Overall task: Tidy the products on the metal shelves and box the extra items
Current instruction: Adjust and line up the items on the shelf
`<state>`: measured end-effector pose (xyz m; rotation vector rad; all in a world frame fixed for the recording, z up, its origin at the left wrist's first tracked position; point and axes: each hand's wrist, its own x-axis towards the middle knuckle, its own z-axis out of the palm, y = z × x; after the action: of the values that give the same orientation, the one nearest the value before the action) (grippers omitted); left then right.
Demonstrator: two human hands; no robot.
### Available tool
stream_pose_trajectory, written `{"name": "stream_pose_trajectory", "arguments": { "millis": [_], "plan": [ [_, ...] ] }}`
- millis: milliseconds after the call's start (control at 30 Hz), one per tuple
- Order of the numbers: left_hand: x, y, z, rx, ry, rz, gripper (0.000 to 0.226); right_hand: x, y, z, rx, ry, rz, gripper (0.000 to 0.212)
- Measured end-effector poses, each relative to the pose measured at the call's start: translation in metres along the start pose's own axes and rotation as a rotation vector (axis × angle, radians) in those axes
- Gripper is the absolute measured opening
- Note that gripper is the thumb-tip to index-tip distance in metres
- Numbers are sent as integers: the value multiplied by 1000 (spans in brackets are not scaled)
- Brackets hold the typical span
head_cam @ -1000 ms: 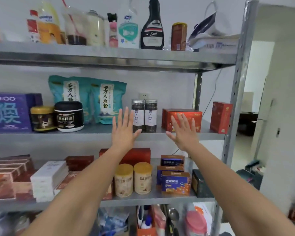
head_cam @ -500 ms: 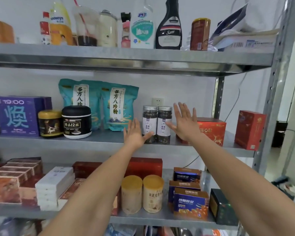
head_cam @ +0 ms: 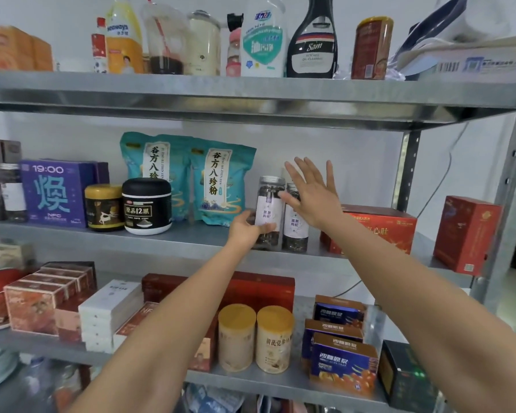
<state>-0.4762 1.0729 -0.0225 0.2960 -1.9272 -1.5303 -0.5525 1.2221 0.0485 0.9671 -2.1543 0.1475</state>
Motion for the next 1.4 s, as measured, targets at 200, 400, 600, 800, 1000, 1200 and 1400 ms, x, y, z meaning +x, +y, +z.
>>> {"name": "stream_pose_trajectory", "arguments": {
  "millis": [200,400,600,800,1000,1200,1400],
  "plan": [
    [-27,27,-35,-589,-300,-192,45,33,-25,-36,925,-66,123,48],
    [-31,37,-66,-1074,-600,-292,55,54,-31,-52,1439,-311,360,26],
    [-24,35,-87,-910,-694,-216,47,63,-45,-49,1467,-263,357,30],
    [-18,29,-86,94,-331,131,58,67,-62,-44,1070,-65,474,40],
    [-8,9,-92,-486,-515,-32,55,66,-61,-54,1162,-451,314,40],
    [-4,3,-97,-456,-651,-28,41,68,-63,-50,1131,-324,277,23],
    [5,5,-94,-89,-299,1,74,68,-86,-40,878,-173,301,41]
  ]
}}
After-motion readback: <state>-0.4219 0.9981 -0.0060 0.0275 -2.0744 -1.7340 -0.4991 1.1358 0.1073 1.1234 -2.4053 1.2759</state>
